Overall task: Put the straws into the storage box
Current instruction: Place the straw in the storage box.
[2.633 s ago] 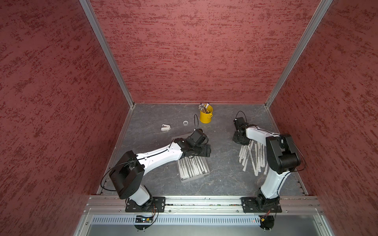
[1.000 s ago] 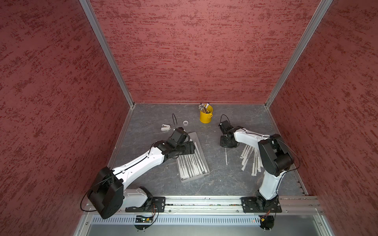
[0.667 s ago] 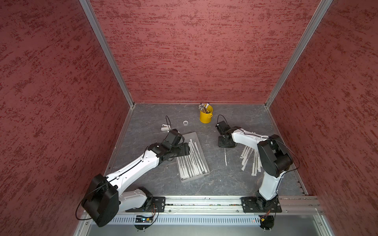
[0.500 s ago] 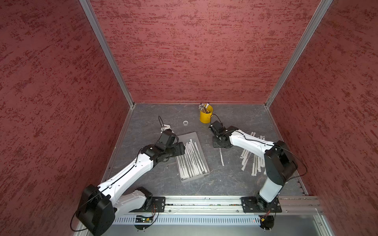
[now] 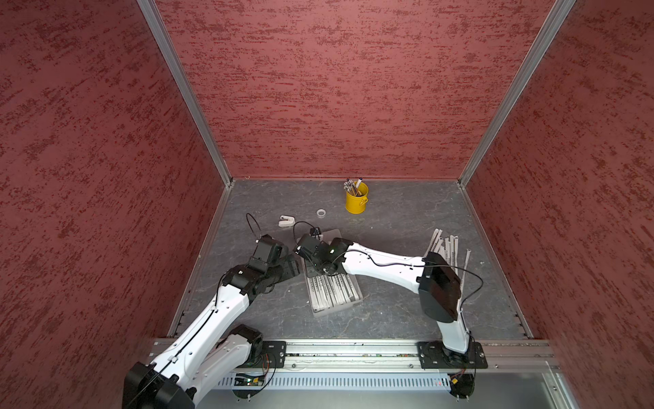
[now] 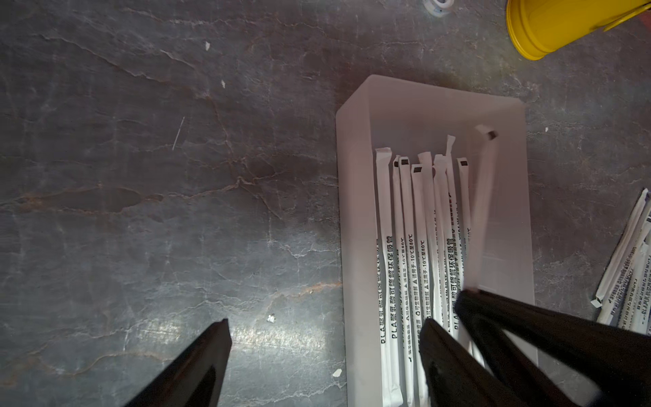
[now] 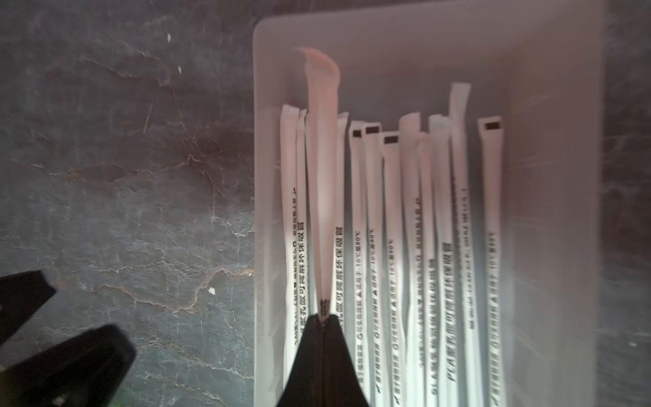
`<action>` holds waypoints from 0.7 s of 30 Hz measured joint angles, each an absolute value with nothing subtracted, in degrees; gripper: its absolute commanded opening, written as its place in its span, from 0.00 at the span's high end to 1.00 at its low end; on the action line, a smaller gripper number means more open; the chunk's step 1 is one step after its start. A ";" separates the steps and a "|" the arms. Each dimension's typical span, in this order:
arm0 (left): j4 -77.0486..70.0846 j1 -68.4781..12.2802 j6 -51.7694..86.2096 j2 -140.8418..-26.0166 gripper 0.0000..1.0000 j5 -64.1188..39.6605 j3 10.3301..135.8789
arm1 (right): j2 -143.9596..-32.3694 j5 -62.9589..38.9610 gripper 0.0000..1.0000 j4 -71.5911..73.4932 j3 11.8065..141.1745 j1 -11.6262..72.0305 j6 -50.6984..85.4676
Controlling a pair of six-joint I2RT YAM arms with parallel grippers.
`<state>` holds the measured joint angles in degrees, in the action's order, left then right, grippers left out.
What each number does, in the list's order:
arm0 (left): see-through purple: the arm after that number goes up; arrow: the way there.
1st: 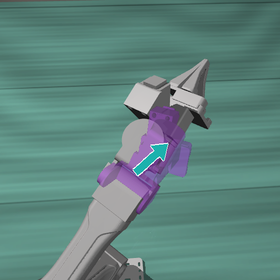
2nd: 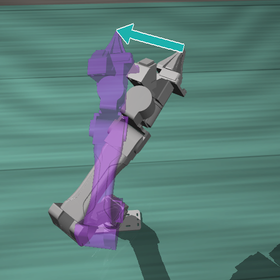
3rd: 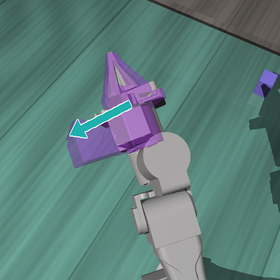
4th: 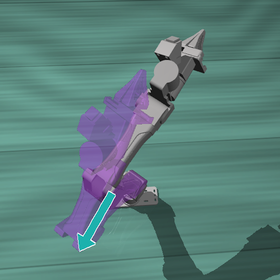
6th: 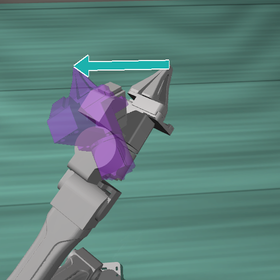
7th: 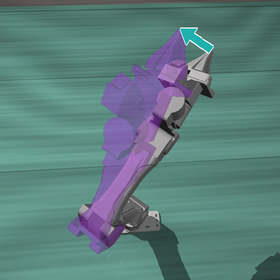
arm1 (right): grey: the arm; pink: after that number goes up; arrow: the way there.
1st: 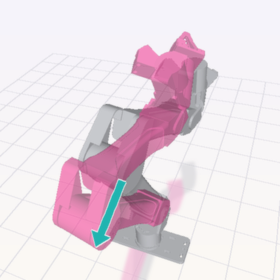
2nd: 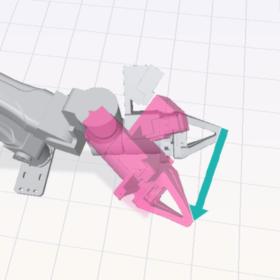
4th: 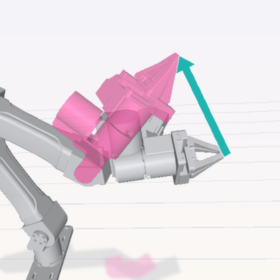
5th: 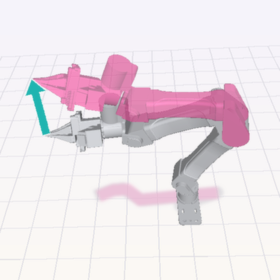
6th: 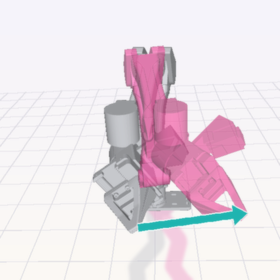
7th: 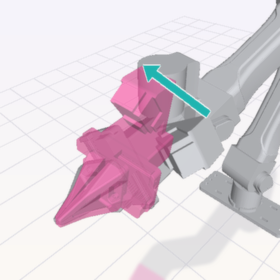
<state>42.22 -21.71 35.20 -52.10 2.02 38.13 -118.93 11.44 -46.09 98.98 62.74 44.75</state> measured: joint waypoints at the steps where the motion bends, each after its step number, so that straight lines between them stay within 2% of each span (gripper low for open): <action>1: 42.26 -21.63 35.33 -52.36 0.14 2.02 38.13 | -120.31 10.87 0.99 -46.09 99.37 62.98 45.21; 13: 42.48 -21.08 35.83 -52.82 0.14 1.83 38.13 | -126.74 7.64 0.97 -46.52 103.04 63.31 48.03; 21: 42.48 -20.99 35.88 -52.82 0.14 1.41 38.15 | -127.52 7.46 0.80 -46.85 104.18 63.16 48.69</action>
